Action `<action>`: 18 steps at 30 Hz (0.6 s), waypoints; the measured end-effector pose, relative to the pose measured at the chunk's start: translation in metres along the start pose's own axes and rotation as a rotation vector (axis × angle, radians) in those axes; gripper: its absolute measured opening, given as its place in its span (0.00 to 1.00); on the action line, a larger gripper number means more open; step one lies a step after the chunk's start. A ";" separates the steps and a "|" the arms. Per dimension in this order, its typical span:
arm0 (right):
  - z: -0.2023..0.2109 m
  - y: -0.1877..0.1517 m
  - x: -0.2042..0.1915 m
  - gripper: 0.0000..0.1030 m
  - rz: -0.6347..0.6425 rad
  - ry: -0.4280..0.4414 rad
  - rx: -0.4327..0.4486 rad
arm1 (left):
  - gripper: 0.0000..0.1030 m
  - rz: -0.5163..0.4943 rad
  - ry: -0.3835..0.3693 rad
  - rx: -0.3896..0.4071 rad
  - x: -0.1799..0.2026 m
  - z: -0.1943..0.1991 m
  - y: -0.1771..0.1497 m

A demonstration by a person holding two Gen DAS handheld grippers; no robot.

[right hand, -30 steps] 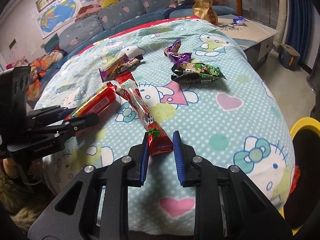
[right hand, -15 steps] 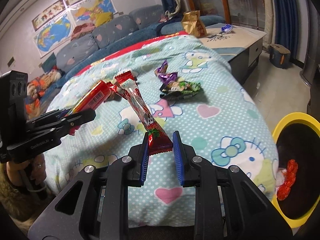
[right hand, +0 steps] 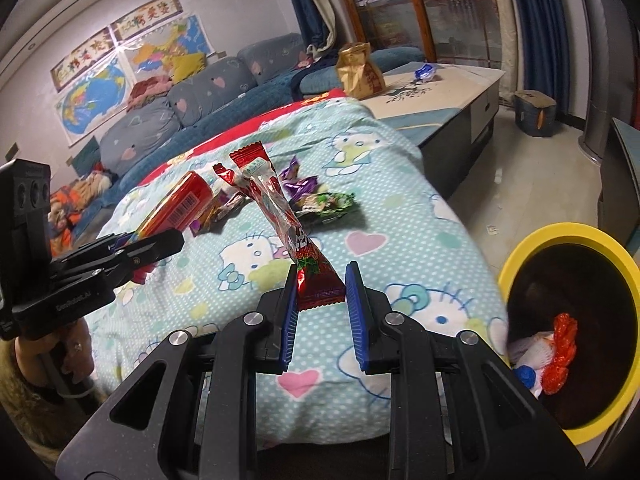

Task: Collect trash
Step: 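Carry the candy tube and candy bar with both tools over the yellow bin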

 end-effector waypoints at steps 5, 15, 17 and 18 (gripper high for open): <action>0.012 0.002 0.012 0.17 -0.021 -0.022 0.028 | 0.29 -0.022 -0.024 0.007 0.015 0.000 0.005; 0.033 0.007 0.036 0.17 -0.057 -0.066 0.076 | 0.29 -0.063 -0.062 0.025 0.043 -0.002 0.015; 0.038 0.008 0.041 0.17 -0.065 -0.082 0.084 | 0.29 -0.070 -0.072 0.030 0.049 -0.002 0.016; 0.040 0.008 0.042 0.17 -0.067 -0.084 0.087 | 0.29 -0.074 -0.076 0.033 0.052 -0.003 0.017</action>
Point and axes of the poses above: each gripper's, at about its wrist camera, not at the fingertips, and z roughly against the way its jaws point, x to its right, y to its top, the point moved 3 cm from there along -z, roughly the way its jaws point, and after that the axes turned 9 degrees about y, right-handed, at the moved point
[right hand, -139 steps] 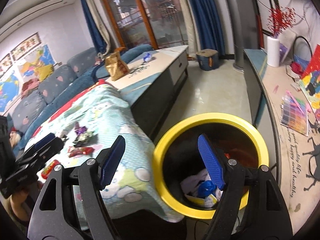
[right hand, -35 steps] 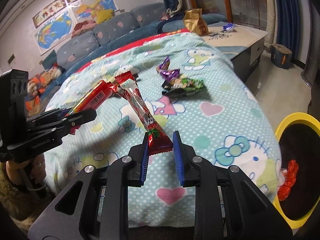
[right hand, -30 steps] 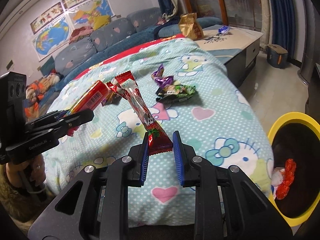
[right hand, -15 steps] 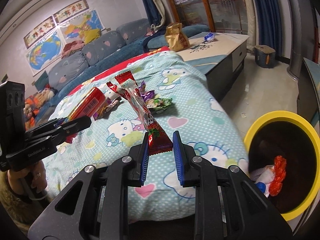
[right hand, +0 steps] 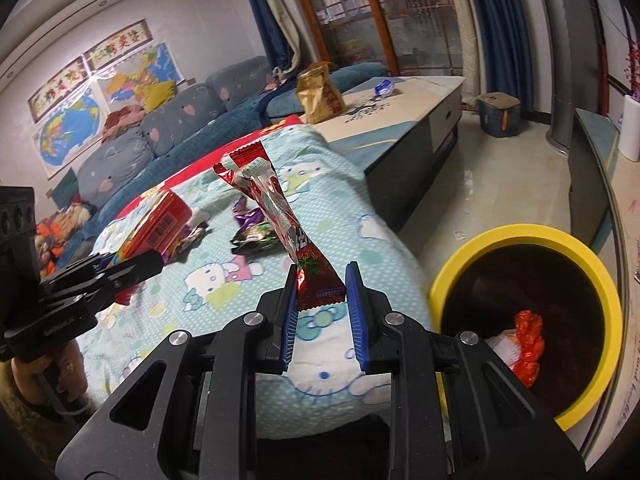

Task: Collect trash
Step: 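Carry the candy tube and candy bar with both tools over the yellow bin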

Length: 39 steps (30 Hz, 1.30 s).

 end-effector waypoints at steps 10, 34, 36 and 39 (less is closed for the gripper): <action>0.023 0.004 0.027 0.17 -0.033 -0.066 0.036 | 0.29 -0.033 -0.053 0.012 0.029 -0.007 0.008; 0.062 0.006 0.083 0.17 -0.140 -0.209 0.107 | 0.29 -0.123 -0.168 0.029 0.093 -0.022 0.016; 0.064 0.005 0.089 0.17 -0.151 -0.222 0.108 | 0.29 -0.133 -0.177 0.030 0.098 -0.022 0.015; 0.067 0.005 0.095 0.17 -0.159 -0.243 0.110 | 0.29 -0.147 -0.188 0.029 0.105 -0.025 0.013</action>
Point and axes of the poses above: each gripper's, at about its wrist camera, not at the fingertips, and z roughly against the way its jaws point, x to its right, y to its top, the point moved 3 cm from there along -z, roughly the way its jaws point, and after that the axes turned 9 degrees about y, right-handed, at the moved point
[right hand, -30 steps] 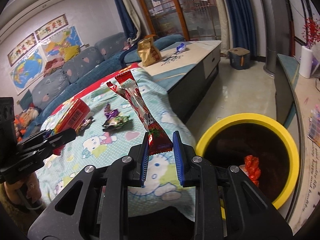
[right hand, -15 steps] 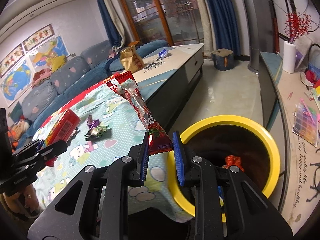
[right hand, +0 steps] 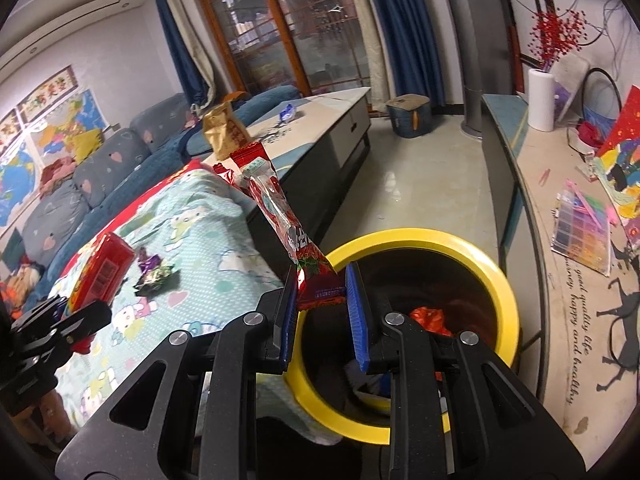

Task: Collect trash
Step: 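Carry the candy tube and candy bar with both tools over the yellow bin, then open both tools to drop the candy tube and candy bar into the bin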

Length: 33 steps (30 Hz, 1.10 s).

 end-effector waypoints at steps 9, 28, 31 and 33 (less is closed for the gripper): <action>0.001 -0.003 0.028 0.17 -0.028 -0.072 -0.002 | 0.29 -0.046 -0.042 -0.006 0.025 -0.015 0.003; -0.007 -0.020 0.081 0.17 -0.140 -0.149 -0.052 | 0.29 -0.134 -0.111 -0.054 0.067 -0.054 -0.005; -0.009 -0.023 0.088 0.17 -0.164 -0.154 -0.058 | 0.29 -0.142 -0.117 -0.065 0.071 -0.061 -0.007; -0.010 -0.025 0.093 0.17 -0.180 -0.154 -0.063 | 0.29 -0.146 -0.122 -0.074 0.073 -0.066 -0.008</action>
Point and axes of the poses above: each gripper's, at about its wrist camera, not at the fingertips, and z roughly against the way its jaws point, x to its right, y to its top, the point moved 3 cm from there along -z, roughly the way its jaws point, and after that the axes turned 9 degrees about y, right-handed, at the moved point
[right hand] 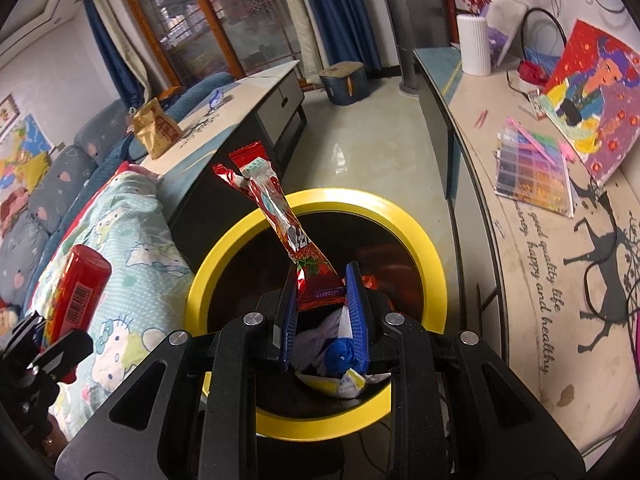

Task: Collect trash
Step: 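Open both tools to drop the candy tube and candy bar into the bin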

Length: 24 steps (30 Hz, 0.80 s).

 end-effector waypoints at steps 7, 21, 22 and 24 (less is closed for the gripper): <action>-0.005 -0.003 0.011 0.17 -0.033 -0.006 -0.014 | 0.29 -0.008 -0.010 -0.029 0.006 -0.021 -0.003; -0.003 -0.001 0.021 0.49 -0.063 -0.020 0.006 | 0.83 0.079 0.002 -0.048 -0.006 -0.053 -0.002; -0.002 -0.001 0.021 0.53 -0.065 -0.021 0.014 | 0.83 0.088 0.001 -0.036 -0.008 -0.048 -0.001; 0.001 0.001 0.018 0.54 -0.064 -0.026 0.027 | 0.91 0.096 0.024 -0.016 -0.012 -0.039 -0.001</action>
Point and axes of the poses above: each gripper's, at about its wrist camera, not at the fingertips, and z roughly against the way its jaws point, x to its right, y to its top, the point moved 3 cm from there along -z, roughly the way its jaws point, and after that the axes turned 9 degrees about y, right-handed, at the moved point
